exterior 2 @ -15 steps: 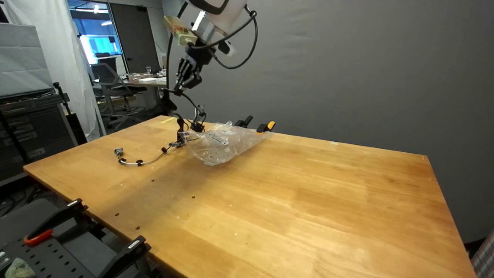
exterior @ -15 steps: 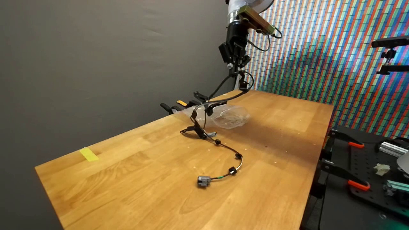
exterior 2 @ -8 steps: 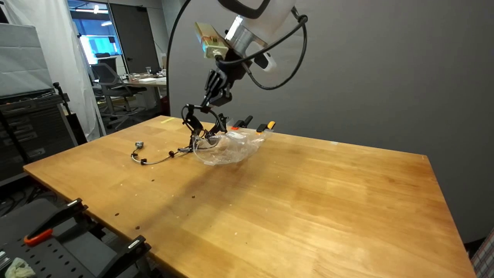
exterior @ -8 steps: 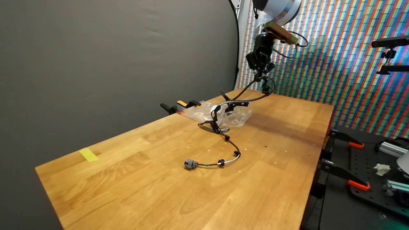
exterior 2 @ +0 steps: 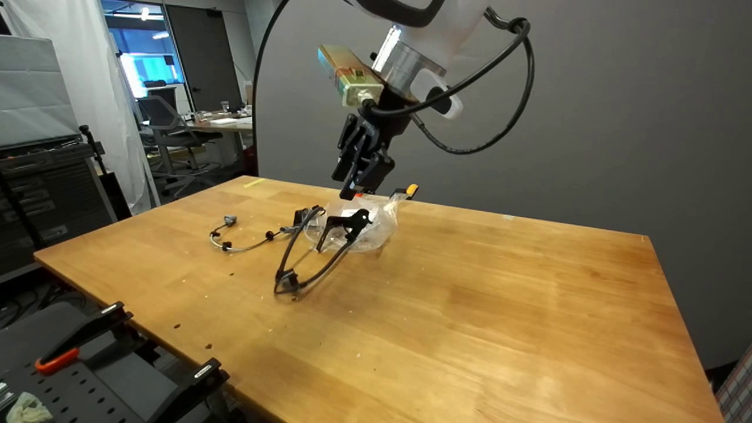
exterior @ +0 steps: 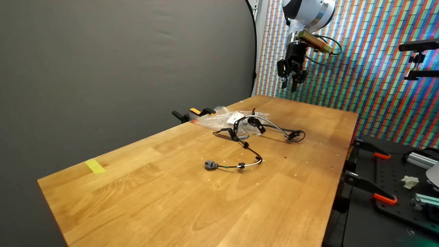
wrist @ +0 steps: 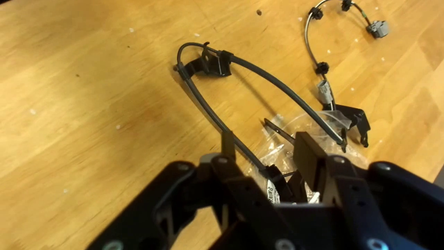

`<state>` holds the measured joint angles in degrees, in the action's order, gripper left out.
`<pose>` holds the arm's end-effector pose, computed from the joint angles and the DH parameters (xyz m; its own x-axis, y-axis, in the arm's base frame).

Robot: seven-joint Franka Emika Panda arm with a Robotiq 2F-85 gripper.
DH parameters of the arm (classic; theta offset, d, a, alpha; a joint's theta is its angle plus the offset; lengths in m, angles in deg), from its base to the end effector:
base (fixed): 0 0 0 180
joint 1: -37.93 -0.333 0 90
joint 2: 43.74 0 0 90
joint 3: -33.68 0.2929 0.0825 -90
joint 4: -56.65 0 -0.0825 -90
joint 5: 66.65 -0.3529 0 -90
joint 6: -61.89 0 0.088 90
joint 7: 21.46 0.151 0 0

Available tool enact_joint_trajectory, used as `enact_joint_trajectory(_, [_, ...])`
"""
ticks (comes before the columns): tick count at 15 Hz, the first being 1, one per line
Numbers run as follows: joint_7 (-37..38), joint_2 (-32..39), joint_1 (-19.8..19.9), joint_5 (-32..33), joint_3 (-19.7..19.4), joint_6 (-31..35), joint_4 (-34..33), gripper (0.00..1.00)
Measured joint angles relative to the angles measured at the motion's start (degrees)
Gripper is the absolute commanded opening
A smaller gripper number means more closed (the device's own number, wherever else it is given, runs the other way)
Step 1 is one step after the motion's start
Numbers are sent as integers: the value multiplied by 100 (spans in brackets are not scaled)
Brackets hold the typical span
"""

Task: Take the cables from the plastic and put them on the table

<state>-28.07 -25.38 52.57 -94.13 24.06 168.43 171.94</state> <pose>0.4797 -0.1565 0.2357 0.8036 -0.4100 -0.4314 -0.5658 -0.7512 -0.3400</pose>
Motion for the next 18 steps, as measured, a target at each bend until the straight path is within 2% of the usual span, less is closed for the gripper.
enact_joint_trajectory(2, [4, -34, -37, 280, 1, 234, 1, 95])
enact_joint_trajectory(3, [12, -64, -73, 442, 7, 344, -1, 99])
enact_joint_trajectory(6, [141, -191, -250, 994, 27, 563, -13, 100])
enact_joint_trajectory(12, [836, -436, -852, 2600, 155, 626, -128, 100])
enact_joint_trajectory(18, [1227, -476, -1271, 3667, 373, 626, -535, 100])
